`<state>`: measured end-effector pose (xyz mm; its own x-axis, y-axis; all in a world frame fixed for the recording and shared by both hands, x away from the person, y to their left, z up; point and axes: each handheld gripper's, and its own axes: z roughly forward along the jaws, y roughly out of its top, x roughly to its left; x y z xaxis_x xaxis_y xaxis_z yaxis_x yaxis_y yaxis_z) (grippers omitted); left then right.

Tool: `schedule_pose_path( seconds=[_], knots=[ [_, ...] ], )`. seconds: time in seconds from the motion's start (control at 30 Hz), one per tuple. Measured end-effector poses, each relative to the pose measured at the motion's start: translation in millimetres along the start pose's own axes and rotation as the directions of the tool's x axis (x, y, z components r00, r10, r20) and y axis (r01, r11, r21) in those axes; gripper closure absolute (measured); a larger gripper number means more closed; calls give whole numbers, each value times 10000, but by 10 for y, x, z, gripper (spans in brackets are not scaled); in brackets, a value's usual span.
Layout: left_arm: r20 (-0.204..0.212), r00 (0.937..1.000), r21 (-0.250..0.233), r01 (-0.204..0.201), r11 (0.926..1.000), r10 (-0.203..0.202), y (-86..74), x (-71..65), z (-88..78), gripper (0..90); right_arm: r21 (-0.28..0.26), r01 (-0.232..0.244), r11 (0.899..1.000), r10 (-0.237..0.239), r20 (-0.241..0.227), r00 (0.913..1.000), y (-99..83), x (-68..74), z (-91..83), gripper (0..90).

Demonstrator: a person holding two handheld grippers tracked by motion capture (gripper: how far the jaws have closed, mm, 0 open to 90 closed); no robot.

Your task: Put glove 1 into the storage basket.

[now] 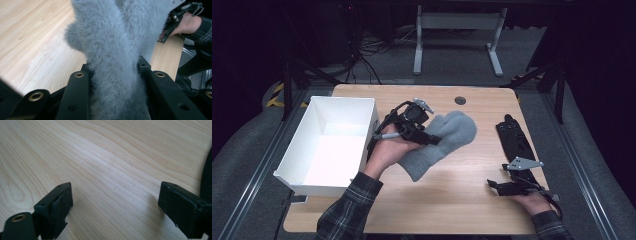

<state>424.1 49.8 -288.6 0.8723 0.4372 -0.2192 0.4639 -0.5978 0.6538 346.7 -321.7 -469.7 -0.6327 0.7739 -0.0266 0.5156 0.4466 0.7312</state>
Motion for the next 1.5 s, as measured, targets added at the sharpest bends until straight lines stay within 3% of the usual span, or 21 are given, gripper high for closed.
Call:
schedule_pose_path(
  seconds=[0.37,0.47,0.63,0.77,0.83,0.87,1.03,1.07,1.1,1.13,1.2,1.23,1.27,1.3,1.33,1.5],
  knots=[
    [-633,9965,-315,529,9981,-548,-71,159,-568,667,-1,1,10000,-1,0,10000,0,0,0,129],
    [-987,9920,-449,750,9962,-791,-157,235,-790,667,3,-1,10000,1,-9,10000,0,0,-1,129],
    [-1199,9865,-714,1038,9920,-1119,-283,326,-997,666,0,-3,10000,3,-2,10000,0,1,0,129],
    [-1578,9744,-996,1456,9843,-1601,-452,436,-1206,667,0,-2,10000,2,-8,10000,0,0,-1,129],
    [-1658,9721,-999,1508,9835,-1659,-490,464,-1251,666,-2,-1,10000,1,-9,10000,0,1,0,129],
    [-1798,9645,-1133,1752,9780,-1936,-585,524,-1346,666,-4,-5,10000,5,-1,10000,0,1,0,129],
    [-1980,9474,-1362,2276,9642,-2516,-804,651,-1498,666,-3,-7,10000,7,0,10000,0,1,0,128],
    [-2086,9413,-1418,2395,9605,-2655,-862,685,-1529,667,-3,-7,10000,7,-1,10000,0,1,0,128],
    [-2086,9413,-1418,2395,9605,-2655,-862,685,-1529,666,-3,-7,10000,7,-1,10000,0,1,0,128],
    [-2146,9368,-1456,2491,9575,-2763,-907,713,-1550,666,-9,4,10000,-4,11,10000,0,0,0,128],
    [-2283,9250,-1526,2742,9495,-3038,-997,765,-1592,667,-7,7,10000,-7,0,10000,0,0,0,128],
    [-2379,9138,-1572,2982,9415,-3291,-1089,825,-1620,666,-12,9,10000,-9,3,10000,0,0,1,129],
    [-2420,9089,-1576,3085,9381,-3395,-1135,857,-1629,666,-12,17,10000,-17,0,10000,0,-1,0,128],
    [-2420,9089,-1576,3085,9381,-3395,-1135,857,-1629,666,-12,17,10000,-17,0,10000,0,-1,0,128],
    [-2486,8987,-1632,3289,9302,-3614,-1215,907,-1627,666,-13,10,10000,-10,6,10000,0,0,1,128],
    [-2807,8628,-1584,3903,9069,-4204,-1433,1054,-1562,666,-14,14,10000,-14,5,10000,0,-1,1,129]
  ],
)
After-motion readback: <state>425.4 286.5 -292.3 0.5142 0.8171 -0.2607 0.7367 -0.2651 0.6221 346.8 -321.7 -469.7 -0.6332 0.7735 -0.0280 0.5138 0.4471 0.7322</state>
